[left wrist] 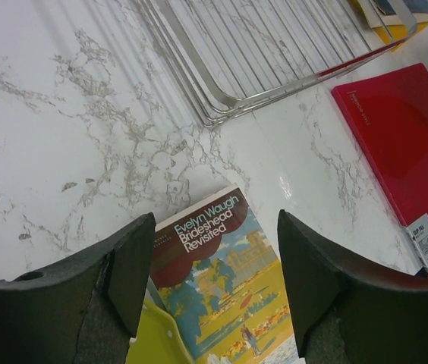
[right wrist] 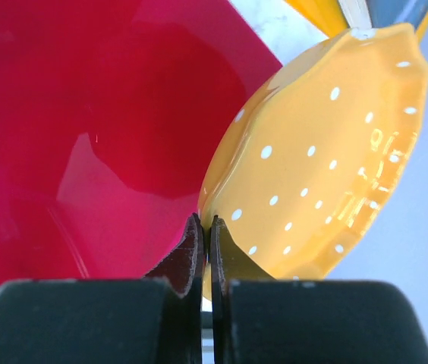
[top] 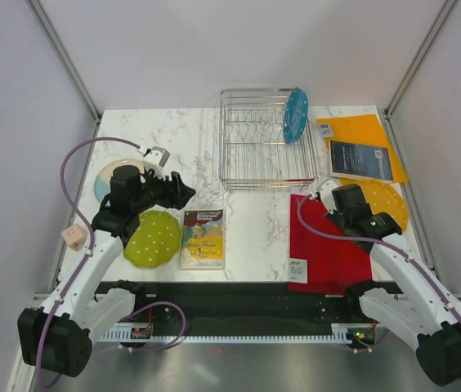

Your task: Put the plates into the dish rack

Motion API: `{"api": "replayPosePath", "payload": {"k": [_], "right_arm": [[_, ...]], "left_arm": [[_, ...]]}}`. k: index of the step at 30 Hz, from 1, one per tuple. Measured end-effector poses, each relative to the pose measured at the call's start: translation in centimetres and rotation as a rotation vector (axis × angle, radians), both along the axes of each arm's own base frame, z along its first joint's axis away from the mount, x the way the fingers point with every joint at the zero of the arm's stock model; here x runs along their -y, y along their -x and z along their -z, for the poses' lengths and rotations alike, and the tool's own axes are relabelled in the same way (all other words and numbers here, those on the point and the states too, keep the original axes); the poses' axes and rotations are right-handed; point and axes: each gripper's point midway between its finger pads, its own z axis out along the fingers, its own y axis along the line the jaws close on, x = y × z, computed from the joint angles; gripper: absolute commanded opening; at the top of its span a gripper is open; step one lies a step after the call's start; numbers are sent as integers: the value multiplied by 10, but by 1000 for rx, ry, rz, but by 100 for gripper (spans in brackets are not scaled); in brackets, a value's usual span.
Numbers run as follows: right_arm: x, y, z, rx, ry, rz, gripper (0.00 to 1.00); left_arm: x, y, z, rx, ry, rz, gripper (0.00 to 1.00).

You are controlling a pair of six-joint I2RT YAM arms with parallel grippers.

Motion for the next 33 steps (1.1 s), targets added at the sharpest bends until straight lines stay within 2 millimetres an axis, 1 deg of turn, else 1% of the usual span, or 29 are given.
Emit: {"api": "replayPosePath", "payload": {"k": [2,5,8,12,16,17,20,24,27,29,33], "right_arm": [[-8,5,-1,-18,5,-47,0],[-18,19,7,-94,30,-126,0],[-33,34,15,-171,54,-235,0],[-62,50,19,-237,78,-433,0],[-92,61,16,-256,88,-627,0],[-102,66,15,-255,92,-689,0],[-123,79,13,-257,96,-820,0],[-145,97,14,-261,104,-973,0],[-157,110,16,-261,133,-1082,0],[-166,118,16,-253,161,-1164,0],[-188,128,14,-213,206,-1299,0]], "left_arm": [[0,3,7,-16,0,-1,73],[-1,7,15,-32,-1,-2,73],[-2,9,16,-30,-1,-3,73],[-2,11,15,-30,7,-6,74],[2,15,22,-82,48,-14,75],[5,17,25,-108,70,-8,75],[18,25,36,-204,147,31,74],[40,44,65,-404,279,101,75],[52,56,81,-542,352,136,75],[60,61,84,-597,380,158,74],[76,67,79,-641,410,218,72]]}}
